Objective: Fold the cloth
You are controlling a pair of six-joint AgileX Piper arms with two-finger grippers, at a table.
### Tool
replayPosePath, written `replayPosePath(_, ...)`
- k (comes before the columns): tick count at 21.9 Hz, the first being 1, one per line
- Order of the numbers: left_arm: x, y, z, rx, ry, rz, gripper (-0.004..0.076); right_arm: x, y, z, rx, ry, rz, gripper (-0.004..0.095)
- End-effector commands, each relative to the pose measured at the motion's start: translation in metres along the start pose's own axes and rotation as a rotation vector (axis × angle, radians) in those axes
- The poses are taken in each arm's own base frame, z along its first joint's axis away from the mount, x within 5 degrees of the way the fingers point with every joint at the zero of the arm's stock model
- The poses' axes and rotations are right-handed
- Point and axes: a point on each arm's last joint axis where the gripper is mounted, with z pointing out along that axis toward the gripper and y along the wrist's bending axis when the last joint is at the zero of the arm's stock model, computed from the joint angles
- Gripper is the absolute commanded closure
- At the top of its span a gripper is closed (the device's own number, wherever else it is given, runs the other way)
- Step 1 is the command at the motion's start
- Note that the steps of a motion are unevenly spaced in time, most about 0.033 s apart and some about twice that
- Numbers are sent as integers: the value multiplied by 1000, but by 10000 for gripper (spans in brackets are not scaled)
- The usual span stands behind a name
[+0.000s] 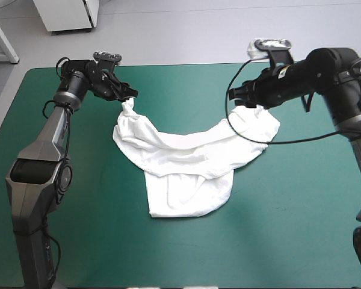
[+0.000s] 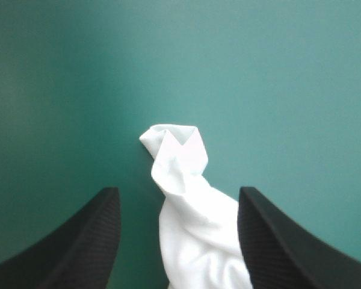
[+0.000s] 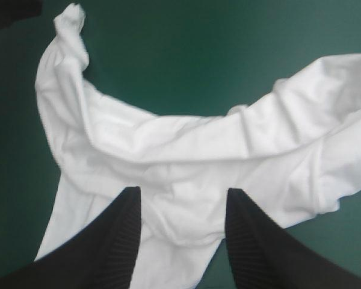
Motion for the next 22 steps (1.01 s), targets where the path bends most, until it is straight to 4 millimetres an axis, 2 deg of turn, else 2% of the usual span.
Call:
replayPosePath(1, -15, -3, -28, -5, -108, -4, 319, 15, 32, -8, -64, -7, -104, 486)
replayPosePath(5, -13, -2, -13, 2, -92, -11, 356, 36, 62, 13, -94, 89, -218, 486)
replayPosePath(10, -7, -5, 9, 57, -58, -42, 360, 66, 88, 39, -121, 215, -312, 486)
replayPosePath(13, -4, -5, 19, 62, -34, -46, 360, 76, 98, 49, -145, 260, -334, 486)
replayPosePath(18, 4, -11, 42, 102, 15, -41, 372, 91, 126, 62, -193, 317, -410, 486)
replayPosePath(20, 7, -13, 47, 109, 35, -43, 516, 96, 134, 67, -204, 336, -433, 486)
replayPosePath(21, 8, -15, 49, 107, 42, -33, 660, 97, 136, 70, -204, 345, -439, 486)
replayPosePath(22, 8, -15, 50, 104, 44, -25, 729, 98, 136, 73, -200, 352, -439, 486)
